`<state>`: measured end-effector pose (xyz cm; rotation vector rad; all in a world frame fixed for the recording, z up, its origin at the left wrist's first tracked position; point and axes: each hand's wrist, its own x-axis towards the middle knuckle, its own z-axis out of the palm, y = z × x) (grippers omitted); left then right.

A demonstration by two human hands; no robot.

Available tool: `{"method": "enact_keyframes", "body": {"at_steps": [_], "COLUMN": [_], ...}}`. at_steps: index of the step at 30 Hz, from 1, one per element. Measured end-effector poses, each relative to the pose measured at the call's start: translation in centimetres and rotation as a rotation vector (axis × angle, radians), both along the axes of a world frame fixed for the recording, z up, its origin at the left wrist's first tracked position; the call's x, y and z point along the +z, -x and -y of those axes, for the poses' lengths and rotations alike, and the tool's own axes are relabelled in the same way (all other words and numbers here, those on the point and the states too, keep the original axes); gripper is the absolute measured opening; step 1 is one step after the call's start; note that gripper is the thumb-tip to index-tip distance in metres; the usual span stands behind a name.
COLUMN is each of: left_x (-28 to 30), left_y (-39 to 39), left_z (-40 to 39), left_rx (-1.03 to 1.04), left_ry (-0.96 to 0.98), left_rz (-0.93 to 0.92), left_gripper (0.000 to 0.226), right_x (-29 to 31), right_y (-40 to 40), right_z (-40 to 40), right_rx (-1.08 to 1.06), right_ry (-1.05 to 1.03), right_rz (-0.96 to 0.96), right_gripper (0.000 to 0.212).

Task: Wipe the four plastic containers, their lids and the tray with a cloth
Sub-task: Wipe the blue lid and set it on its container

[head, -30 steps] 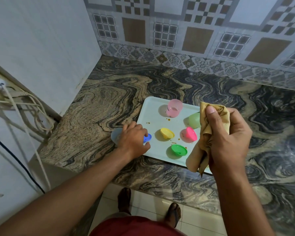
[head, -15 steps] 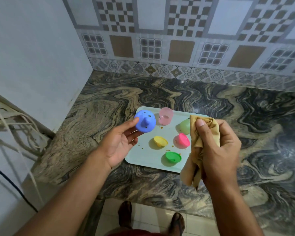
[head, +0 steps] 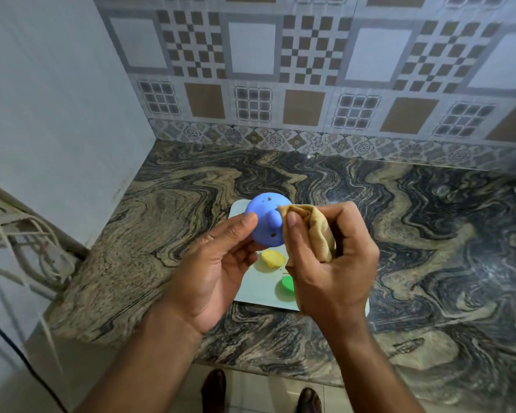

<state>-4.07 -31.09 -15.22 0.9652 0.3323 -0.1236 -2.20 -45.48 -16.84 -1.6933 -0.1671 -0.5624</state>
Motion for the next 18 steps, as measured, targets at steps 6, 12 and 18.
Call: {"method": "enact_keyframes", "body": {"at_steps": [6,12,18], "left_x": [-0.3,-0.4,-0.3], "left_y": [0.2,0.4,0.5], "left_z": [-0.9,-1.2,-1.3], "left_rx": [-0.074,-0.091,-0.087], "left_ry": [-0.096,-0.007,0.097], "left_rz": [0.120,0.102,0.027], "left_gripper": [0.041,0.053,0.056], "right_x": [0.8,1.2,1.8], "right_y": [-1.0,-3.0,-4.5], "right_z": [0.7,0.2,2.0], "right_rx": [0.010,0.028,0.087], "right_ry": [0.046,-0.023,-0.272], "right_rz": [0.052,-0.016,-0.178], "right_gripper": [0.021,0.025,0.023]}}
